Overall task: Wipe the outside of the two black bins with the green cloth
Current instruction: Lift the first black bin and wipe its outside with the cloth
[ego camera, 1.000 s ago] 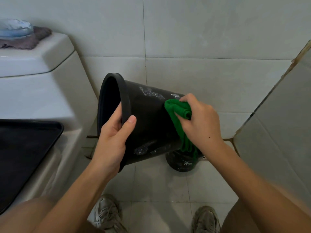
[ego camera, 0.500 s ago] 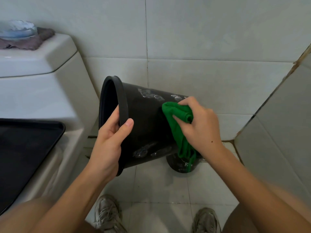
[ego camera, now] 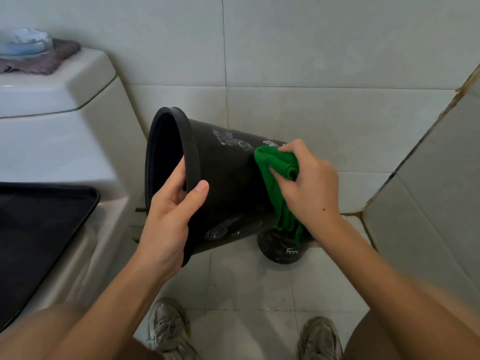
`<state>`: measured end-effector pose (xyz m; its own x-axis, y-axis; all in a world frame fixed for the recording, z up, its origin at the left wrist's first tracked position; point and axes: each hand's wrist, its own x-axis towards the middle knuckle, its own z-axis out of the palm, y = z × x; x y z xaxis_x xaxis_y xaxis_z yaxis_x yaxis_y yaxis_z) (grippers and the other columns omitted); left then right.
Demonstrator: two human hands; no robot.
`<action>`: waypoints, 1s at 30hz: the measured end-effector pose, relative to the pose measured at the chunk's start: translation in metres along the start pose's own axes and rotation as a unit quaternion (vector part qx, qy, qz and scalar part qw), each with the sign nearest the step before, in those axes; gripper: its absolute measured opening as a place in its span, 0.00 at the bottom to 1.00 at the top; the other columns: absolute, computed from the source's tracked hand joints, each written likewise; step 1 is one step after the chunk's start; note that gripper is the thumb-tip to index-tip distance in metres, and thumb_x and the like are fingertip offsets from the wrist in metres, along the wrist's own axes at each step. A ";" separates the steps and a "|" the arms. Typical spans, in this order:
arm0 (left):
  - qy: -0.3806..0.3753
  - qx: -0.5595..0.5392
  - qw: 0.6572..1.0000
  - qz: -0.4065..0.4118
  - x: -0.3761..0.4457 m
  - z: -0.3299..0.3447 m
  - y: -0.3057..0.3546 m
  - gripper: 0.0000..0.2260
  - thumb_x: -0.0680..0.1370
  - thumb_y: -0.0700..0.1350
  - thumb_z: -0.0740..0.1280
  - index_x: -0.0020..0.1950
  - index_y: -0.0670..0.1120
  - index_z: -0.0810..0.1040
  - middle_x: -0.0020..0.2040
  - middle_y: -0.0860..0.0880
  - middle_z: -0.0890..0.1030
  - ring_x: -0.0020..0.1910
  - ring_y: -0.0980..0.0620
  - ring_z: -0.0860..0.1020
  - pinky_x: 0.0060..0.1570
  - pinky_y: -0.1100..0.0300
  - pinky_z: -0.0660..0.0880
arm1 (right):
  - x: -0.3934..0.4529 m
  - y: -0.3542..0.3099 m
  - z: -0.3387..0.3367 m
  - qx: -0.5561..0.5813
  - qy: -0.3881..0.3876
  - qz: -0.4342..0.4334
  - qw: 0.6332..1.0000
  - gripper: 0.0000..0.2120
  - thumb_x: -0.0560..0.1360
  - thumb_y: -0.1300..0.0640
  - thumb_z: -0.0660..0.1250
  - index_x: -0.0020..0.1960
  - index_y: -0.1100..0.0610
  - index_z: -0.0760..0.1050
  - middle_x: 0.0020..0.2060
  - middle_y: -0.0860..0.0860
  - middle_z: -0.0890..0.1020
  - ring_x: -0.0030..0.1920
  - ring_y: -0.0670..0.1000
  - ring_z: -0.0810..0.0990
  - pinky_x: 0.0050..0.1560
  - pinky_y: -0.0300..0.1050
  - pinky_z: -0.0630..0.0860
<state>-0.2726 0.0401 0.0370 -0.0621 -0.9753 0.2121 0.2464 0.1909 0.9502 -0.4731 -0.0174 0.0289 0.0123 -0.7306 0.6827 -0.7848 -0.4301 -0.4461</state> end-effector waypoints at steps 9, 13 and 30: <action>0.016 -0.003 1.000 0.003 0.002 0.000 0.000 0.24 0.77 0.40 0.60 0.74 0.45 0.67 0.65 0.46 0.79 0.66 0.45 0.76 0.66 0.49 0.72 | -0.010 -0.019 0.001 0.072 -0.023 -0.044 0.996 0.13 0.71 0.53 0.72 0.53 0.56 0.78 0.40 0.50 0.83 0.40 0.53 0.82 0.36 0.53 0.78; 0.014 0.010 1.000 0.013 0.000 -0.001 0.003 0.25 0.77 0.40 0.61 0.75 0.46 0.66 0.66 0.46 0.78 0.66 0.47 0.76 0.67 0.47 0.71 | -0.004 -0.009 0.001 0.053 -0.004 0.023 0.998 0.13 0.71 0.51 0.69 0.53 0.55 0.77 0.37 0.51 0.82 0.38 0.55 0.80 0.35 0.54 0.77; 0.028 -0.019 0.999 0.040 0.003 -0.013 0.027 0.20 0.78 0.40 0.59 0.70 0.45 0.71 0.63 0.46 0.80 0.63 0.47 0.78 0.59 0.56 0.77 | 0.013 0.022 -0.048 0.257 -0.021 0.246 0.934 0.08 0.71 0.63 0.75 0.46 0.52 0.79 0.38 0.44 0.82 0.37 0.39 0.81 0.40 0.35 0.78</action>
<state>-0.2538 0.0412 0.0607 0.0136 -0.9622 0.2719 0.2843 0.2644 0.9216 -0.5195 -0.0106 0.0556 -0.2398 -0.9223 0.3032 -0.3013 -0.2262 -0.9263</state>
